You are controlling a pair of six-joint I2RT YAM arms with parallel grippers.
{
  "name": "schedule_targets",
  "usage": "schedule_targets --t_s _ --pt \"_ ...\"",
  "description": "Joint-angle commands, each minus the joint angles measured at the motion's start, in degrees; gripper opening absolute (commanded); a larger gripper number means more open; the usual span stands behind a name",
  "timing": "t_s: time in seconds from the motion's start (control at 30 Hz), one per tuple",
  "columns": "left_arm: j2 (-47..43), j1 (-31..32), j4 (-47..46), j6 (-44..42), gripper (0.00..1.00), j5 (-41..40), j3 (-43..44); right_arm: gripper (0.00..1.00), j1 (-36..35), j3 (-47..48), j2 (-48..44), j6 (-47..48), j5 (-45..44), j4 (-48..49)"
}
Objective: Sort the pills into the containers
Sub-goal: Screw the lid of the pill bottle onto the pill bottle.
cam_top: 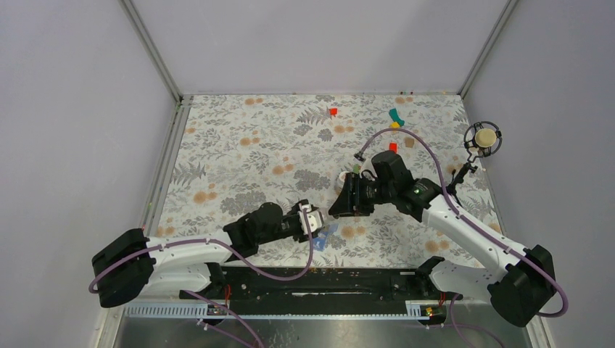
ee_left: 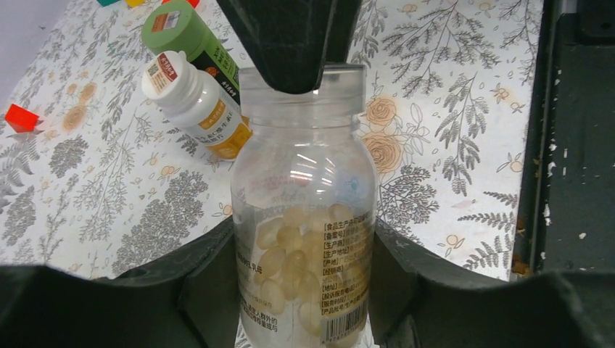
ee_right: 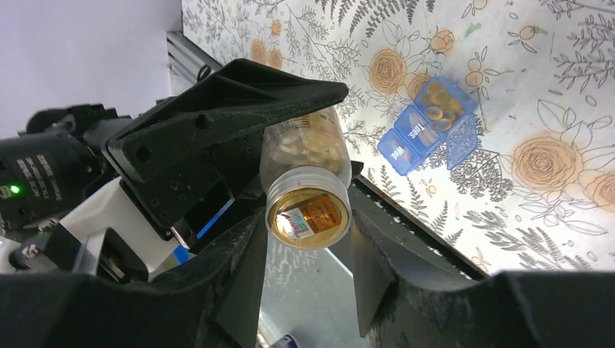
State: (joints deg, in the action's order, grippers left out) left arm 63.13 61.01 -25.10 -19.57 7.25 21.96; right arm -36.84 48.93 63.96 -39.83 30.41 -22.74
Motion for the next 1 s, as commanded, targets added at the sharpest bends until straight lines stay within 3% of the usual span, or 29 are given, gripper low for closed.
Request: schedule_targets --t_s 0.0,0.13,0.3,0.67,0.77,0.87,0.97 --pt "-1.35 1.32 -14.82 -4.21 0.0 8.94 2.81 0.37 -1.09 -2.27 0.28 -11.32 -6.81 10.07" --pt "-2.08 1.31 -10.63 -2.83 0.0 9.37 3.45 0.37 -1.01 -1.76 2.72 -13.15 -5.18 11.52" --pt "-1.46 1.32 -12.68 -2.29 0.0 8.55 2.1 0.53 -0.95 -3.99 2.29 -15.16 -6.33 15.85" --pt "-1.1 -1.22 -17.13 3.08 0.0 7.82 0.05 0.56 -1.01 -2.59 0.64 -14.12 -10.53 14.12" --pt "-1.42 -2.58 -19.35 5.86 0.0 8.53 -1.02 0.68 -1.02 -2.56 -0.45 -13.79 -10.73 15.0" --pt "-1.48 -3.32 -20.55 7.84 0.0 9.49 -1.75 0.94 -0.97 -2.14 -2.42 -12.6 -12.29 15.88" --pt "-1.31 -3.55 -22.04 9.06 0.0 10.26 -2.36 0.99 -0.3 -0.93 -3.82 -11.04 -14.29 17.0"
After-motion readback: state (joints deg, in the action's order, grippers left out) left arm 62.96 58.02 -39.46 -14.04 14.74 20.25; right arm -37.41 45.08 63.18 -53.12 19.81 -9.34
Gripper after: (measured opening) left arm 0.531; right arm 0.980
